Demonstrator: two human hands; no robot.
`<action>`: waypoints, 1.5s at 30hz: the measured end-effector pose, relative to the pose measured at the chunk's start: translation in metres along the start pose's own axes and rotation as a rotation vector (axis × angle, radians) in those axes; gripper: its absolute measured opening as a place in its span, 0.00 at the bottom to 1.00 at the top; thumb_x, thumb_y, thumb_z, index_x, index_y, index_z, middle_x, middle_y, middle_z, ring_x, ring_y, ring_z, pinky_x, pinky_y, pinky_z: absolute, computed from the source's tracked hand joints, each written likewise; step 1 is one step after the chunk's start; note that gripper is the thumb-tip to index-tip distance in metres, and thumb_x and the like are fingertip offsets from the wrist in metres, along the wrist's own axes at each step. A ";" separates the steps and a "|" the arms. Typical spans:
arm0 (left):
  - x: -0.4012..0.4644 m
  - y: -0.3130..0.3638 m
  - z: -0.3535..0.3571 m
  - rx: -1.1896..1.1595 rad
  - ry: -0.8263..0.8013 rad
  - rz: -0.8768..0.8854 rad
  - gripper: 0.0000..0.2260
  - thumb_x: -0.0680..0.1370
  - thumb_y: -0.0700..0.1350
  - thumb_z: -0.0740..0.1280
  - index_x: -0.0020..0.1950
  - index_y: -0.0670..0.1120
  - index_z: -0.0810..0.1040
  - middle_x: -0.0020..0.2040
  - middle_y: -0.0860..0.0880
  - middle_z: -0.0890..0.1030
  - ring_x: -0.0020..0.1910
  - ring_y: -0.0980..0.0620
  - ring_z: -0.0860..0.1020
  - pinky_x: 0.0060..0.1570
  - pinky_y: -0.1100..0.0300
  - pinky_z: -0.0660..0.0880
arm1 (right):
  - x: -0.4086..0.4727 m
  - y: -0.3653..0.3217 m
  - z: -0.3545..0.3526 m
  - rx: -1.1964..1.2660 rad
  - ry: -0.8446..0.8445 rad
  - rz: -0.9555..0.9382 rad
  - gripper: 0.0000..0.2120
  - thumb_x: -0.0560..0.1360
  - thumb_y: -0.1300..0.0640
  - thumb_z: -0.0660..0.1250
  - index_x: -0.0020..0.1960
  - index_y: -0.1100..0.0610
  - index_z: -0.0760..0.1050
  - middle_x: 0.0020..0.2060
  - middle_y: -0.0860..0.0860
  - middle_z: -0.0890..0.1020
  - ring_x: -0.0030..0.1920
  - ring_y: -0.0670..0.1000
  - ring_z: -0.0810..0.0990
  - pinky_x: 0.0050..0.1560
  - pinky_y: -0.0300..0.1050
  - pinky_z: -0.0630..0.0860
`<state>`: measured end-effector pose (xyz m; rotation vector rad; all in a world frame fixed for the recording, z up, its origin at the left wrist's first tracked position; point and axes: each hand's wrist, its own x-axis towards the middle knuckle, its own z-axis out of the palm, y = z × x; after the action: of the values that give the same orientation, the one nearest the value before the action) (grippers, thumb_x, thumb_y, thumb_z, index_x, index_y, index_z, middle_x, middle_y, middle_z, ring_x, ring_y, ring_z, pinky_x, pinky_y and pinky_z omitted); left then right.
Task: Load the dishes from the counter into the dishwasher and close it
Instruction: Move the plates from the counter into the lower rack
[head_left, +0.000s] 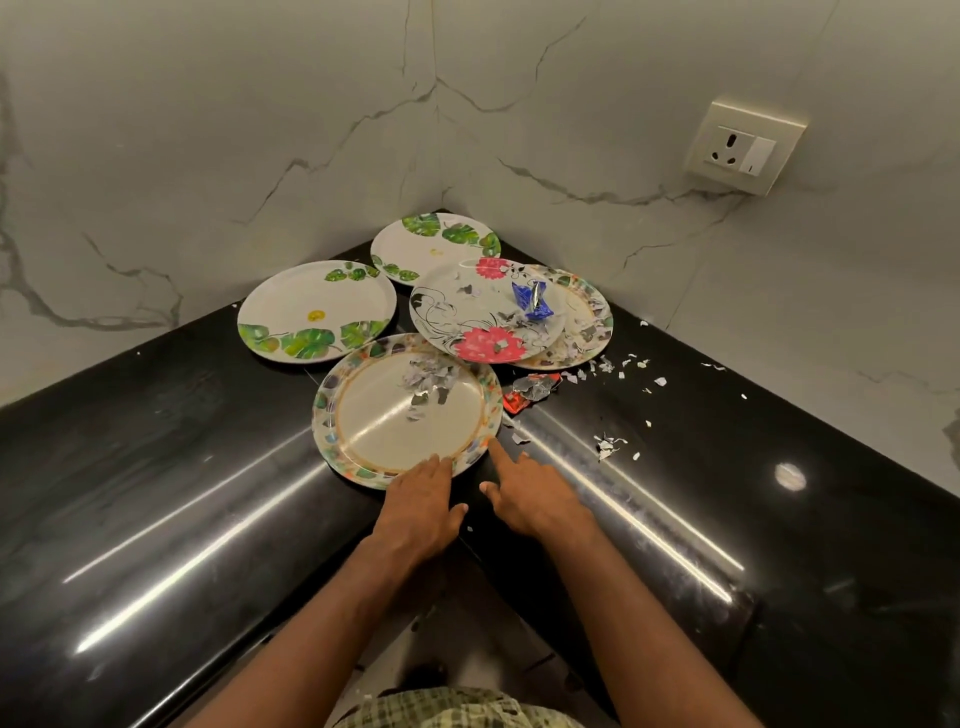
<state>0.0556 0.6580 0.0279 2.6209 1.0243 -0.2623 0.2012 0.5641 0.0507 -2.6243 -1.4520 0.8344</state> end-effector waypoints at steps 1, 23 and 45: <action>0.002 0.000 0.000 0.014 -0.006 0.004 0.35 0.84 0.57 0.62 0.85 0.44 0.53 0.84 0.43 0.57 0.83 0.45 0.57 0.81 0.49 0.56 | 0.003 -0.001 0.000 -0.028 -0.006 0.004 0.35 0.85 0.42 0.59 0.84 0.44 0.43 0.75 0.66 0.71 0.70 0.69 0.74 0.66 0.64 0.75; -0.009 -0.006 -0.007 -0.006 -0.030 0.022 0.16 0.83 0.54 0.64 0.68 0.50 0.76 0.63 0.48 0.80 0.62 0.46 0.78 0.60 0.52 0.75 | 0.010 -0.027 0.013 -0.260 -0.129 -0.018 0.38 0.85 0.53 0.64 0.86 0.45 0.43 0.73 0.61 0.71 0.80 0.73 0.54 0.71 0.68 0.71; -0.016 0.011 -0.023 0.068 -0.160 0.080 0.14 0.82 0.57 0.66 0.58 0.51 0.85 0.54 0.50 0.86 0.50 0.51 0.82 0.55 0.54 0.81 | -0.024 -0.031 0.002 -0.224 -0.165 0.084 0.18 0.80 0.45 0.70 0.62 0.57 0.80 0.55 0.54 0.83 0.51 0.55 0.81 0.48 0.50 0.77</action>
<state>0.0529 0.6488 0.0562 2.6440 0.8699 -0.4870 0.1661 0.5614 0.0679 -2.8580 -1.5682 0.9706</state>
